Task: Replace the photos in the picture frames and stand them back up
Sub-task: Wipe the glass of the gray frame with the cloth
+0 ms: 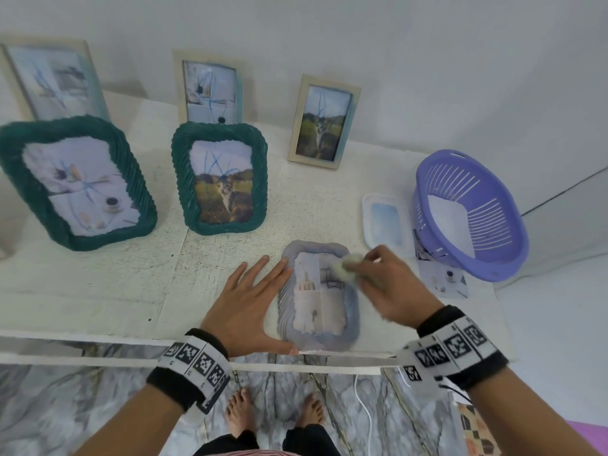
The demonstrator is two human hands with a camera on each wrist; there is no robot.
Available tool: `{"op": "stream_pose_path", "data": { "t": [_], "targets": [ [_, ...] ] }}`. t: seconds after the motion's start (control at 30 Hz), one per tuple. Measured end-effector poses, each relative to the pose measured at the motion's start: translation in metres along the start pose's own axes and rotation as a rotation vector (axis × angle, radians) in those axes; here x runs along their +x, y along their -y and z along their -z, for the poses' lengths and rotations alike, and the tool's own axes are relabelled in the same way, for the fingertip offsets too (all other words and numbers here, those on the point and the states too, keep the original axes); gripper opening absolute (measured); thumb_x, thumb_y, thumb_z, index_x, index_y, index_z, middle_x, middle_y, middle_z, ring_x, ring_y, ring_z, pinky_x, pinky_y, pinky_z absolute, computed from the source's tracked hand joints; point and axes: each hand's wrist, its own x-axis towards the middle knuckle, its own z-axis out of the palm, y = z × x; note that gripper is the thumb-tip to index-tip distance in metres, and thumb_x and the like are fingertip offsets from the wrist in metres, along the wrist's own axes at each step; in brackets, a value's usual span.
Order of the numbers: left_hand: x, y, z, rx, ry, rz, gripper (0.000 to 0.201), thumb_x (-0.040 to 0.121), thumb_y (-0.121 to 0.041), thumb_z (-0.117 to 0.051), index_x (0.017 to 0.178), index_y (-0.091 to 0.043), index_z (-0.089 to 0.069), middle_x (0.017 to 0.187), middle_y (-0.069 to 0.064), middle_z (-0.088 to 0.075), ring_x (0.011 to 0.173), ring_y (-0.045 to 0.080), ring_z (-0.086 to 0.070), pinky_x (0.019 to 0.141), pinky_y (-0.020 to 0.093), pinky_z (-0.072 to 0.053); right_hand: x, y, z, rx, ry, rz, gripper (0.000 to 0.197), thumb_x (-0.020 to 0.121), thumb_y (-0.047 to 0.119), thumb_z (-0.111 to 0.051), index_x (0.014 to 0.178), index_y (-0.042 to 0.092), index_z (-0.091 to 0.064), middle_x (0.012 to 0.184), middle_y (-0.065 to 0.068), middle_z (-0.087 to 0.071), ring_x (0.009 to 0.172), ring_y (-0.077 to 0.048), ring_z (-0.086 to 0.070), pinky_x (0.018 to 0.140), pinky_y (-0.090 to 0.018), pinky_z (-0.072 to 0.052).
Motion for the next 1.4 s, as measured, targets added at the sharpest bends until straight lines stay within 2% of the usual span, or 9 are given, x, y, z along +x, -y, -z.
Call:
{"op": "stream_pose_path", "data": {
  "t": [0.17,0.3,0.43,0.6,0.8,1.03,1.2,1.3,1.4],
  "targets": [
    [0.0,-0.001,0.001,-0.003,0.0,0.009,0.132,0.056,-0.102,-0.038,0.155,-0.028,0.007,0.161,-0.012,0.015,0.148,0.012,0.017,0.119,0.044,0.008,0.053,-0.023,0.017,-0.135,-0.323,-0.313,0.033,0.095,0.014,-0.05,0.126,0.015,-0.062,0.105,-0.013,-0.047,0.094,-0.035,-0.052,0.084,-0.032,-0.041],
    [0.0,-0.002,0.003,0.021,0.032,0.023,0.132,0.056,-0.103,-0.035,0.152,-0.03,0.016,0.158,-0.014,0.024,0.145,0.009,0.026,0.119,0.042,0.012,0.09,-0.029,0.026,-0.328,-0.252,-0.466,0.034,0.091,0.005,-0.048,0.125,0.007,-0.054,0.122,-0.023,-0.045,0.104,-0.041,-0.05,0.093,-0.043,-0.04],
    [-0.001,-0.003,0.002,-0.005,0.007,0.015,0.131,0.056,-0.101,-0.04,0.156,-0.027,0.003,0.163,-0.011,0.008,0.149,0.011,0.015,0.119,0.042,0.008,0.104,-0.044,0.017,-0.41,-0.131,-0.557,0.031,0.087,0.005,-0.047,0.117,0.003,-0.052,0.122,-0.023,-0.045,0.106,-0.039,-0.05,0.09,-0.042,-0.041],
    [0.0,-0.004,0.004,-0.01,0.012,0.026,0.133,0.055,-0.101,-0.041,0.154,-0.028,0.008,0.161,-0.012,0.014,0.147,0.008,0.019,0.12,0.041,0.01,0.081,-0.039,0.003,-0.431,-0.193,-0.504,0.034,0.091,0.016,-0.043,0.121,0.003,-0.051,0.129,-0.024,-0.045,0.107,-0.039,-0.047,0.084,-0.041,-0.042],
    [-0.002,-0.006,0.005,-0.041,-0.012,0.044,0.129,0.06,-0.098,-0.043,0.153,-0.028,0.012,0.161,-0.012,0.016,0.146,0.004,0.02,0.12,0.036,0.01,0.014,0.009,-0.025,-0.015,-0.189,-0.423,0.046,0.099,0.03,-0.042,0.141,0.012,-0.039,0.123,-0.016,-0.053,0.113,-0.031,-0.049,0.09,-0.038,-0.043],
    [-0.007,-0.012,0.004,-0.131,-0.02,0.046,0.114,0.071,-0.089,-0.042,0.149,-0.03,0.016,0.161,-0.011,0.013,0.145,0.002,0.022,0.119,0.031,0.014,-0.016,0.038,-0.068,0.262,-0.202,-0.443,0.051,0.096,0.031,-0.049,0.143,0.013,-0.039,0.118,-0.009,-0.058,0.107,-0.026,-0.051,0.093,-0.038,-0.042],
    [-0.015,-0.025,-0.003,-0.244,-0.009,0.142,0.106,0.072,-0.074,-0.032,0.152,-0.024,0.014,0.161,-0.006,0.014,0.146,0.004,0.018,0.117,0.025,0.015,-0.015,0.042,-0.067,0.869,-0.38,-0.728,0.033,0.093,0.025,-0.055,0.126,0.016,-0.055,0.11,-0.008,-0.063,0.097,-0.018,-0.059,0.087,-0.036,-0.05],
    [-0.019,-0.033,-0.001,-0.387,-0.013,0.17,0.1,0.072,-0.071,-0.026,0.154,-0.024,0.007,0.162,-0.008,0.008,0.145,0.0,0.015,0.115,0.021,0.014,-0.013,0.045,-0.074,1.133,-0.397,-0.761,0.014,0.091,0.023,-0.058,0.094,0.01,-0.063,0.09,-0.008,-0.065,0.084,-0.023,-0.06,0.071,-0.04,-0.051],
    [-0.023,-0.039,0.003,-0.51,-0.056,0.203,0.1,0.074,-0.076,-0.025,0.155,-0.023,-0.001,0.161,-0.011,0.0,0.145,-0.002,0.007,0.118,0.023,0.008,-0.012,0.055,-0.076,1.288,-0.393,-0.74,0.019,0.091,0.018,-0.059,0.103,0.004,-0.062,0.1,-0.016,-0.069,0.097,-0.032,-0.066,0.087,-0.051,-0.054]
  ]
}}
